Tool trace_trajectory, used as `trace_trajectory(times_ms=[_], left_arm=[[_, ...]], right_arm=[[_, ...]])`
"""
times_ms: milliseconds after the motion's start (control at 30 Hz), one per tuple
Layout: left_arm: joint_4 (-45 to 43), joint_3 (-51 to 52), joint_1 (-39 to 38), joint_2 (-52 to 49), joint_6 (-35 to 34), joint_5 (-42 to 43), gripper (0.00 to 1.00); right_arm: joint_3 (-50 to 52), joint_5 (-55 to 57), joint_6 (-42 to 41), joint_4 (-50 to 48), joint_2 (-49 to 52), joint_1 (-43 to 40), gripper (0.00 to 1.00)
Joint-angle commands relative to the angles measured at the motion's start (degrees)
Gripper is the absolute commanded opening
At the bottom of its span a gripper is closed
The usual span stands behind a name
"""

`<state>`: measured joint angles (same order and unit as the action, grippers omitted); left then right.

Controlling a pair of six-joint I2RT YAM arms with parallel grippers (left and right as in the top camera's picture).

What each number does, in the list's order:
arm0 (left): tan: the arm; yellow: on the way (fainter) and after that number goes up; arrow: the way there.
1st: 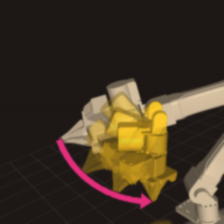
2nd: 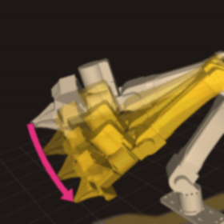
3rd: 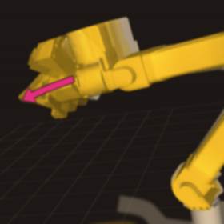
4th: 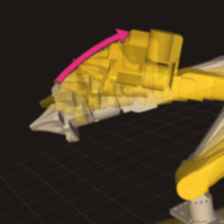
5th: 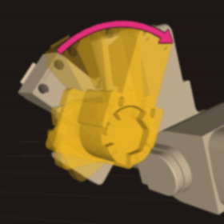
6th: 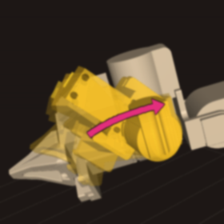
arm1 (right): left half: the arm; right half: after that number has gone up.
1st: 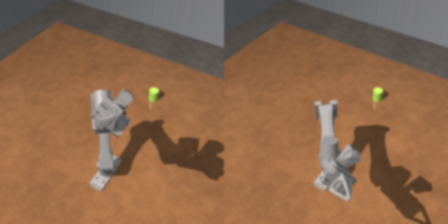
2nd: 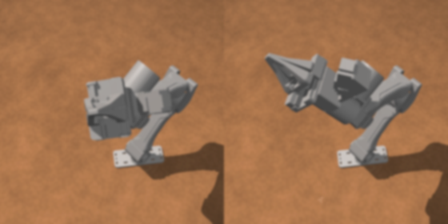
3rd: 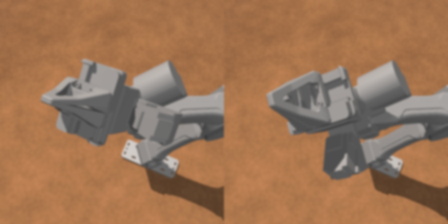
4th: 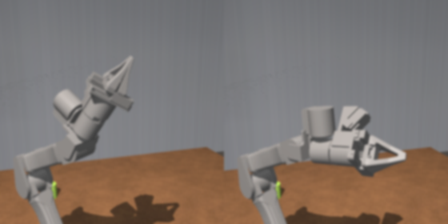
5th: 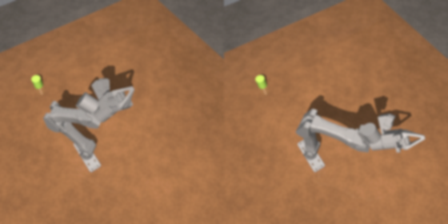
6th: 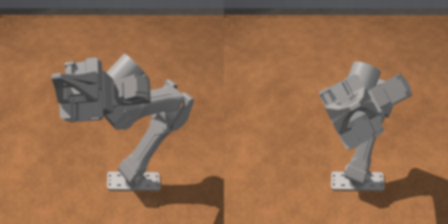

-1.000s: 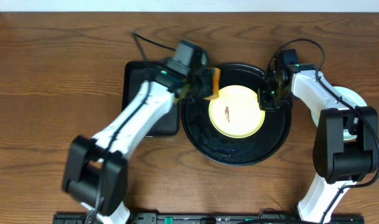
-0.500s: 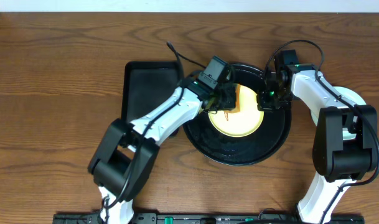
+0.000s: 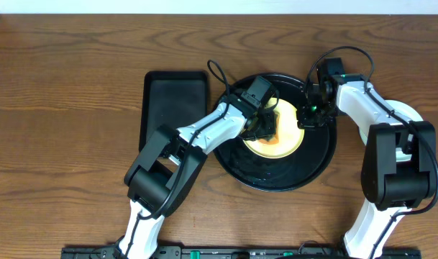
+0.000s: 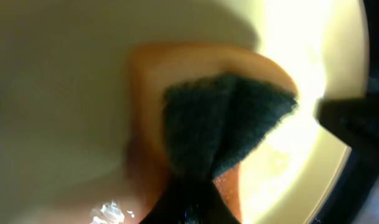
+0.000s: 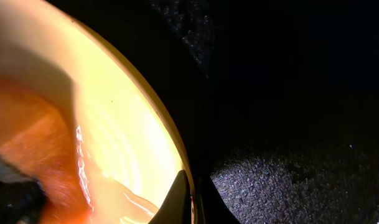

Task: Clean dirty plates on tray and stack at the side
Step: 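Scrub the yellow plate with the sponge in the left gripper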

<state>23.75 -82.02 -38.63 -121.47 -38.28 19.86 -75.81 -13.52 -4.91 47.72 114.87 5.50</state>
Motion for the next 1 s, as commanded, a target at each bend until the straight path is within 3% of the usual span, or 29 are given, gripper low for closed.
trace_trajectory(times_ms=[0,200,333,467,700,967], left_arm=[[7.0,-0.3,2.1,-3.3,3.1,-20.1,0.08],[13.4,-5.1,1.3,-3.3,7.1,-36.3,0.07],[12.8,-6.1,0.9,-3.3,7.7,-39.2,0.07],[10.4,-6.1,0.8,-3.3,6.4,-30.7,0.08],[2.8,-6.1,0.4,-3.3,-1.3,-4.2,0.08],[3.3,-5.8,-2.0,-3.3,-3.9,-0.3,0.08]], right_arm=[[-0.1,0.0,0.7,0.5,1.4,-0.2,0.01],[-0.1,0.0,0.7,0.5,1.4,-0.2,0.01],[-0.1,0.0,0.7,0.6,1.4,-0.2,0.01],[-0.1,0.0,0.7,0.8,1.4,-0.2,0.01],[-0.1,0.0,0.7,0.9,1.4,-0.2,0.01],[-0.1,0.0,0.7,0.9,1.4,-0.2,0.01]])
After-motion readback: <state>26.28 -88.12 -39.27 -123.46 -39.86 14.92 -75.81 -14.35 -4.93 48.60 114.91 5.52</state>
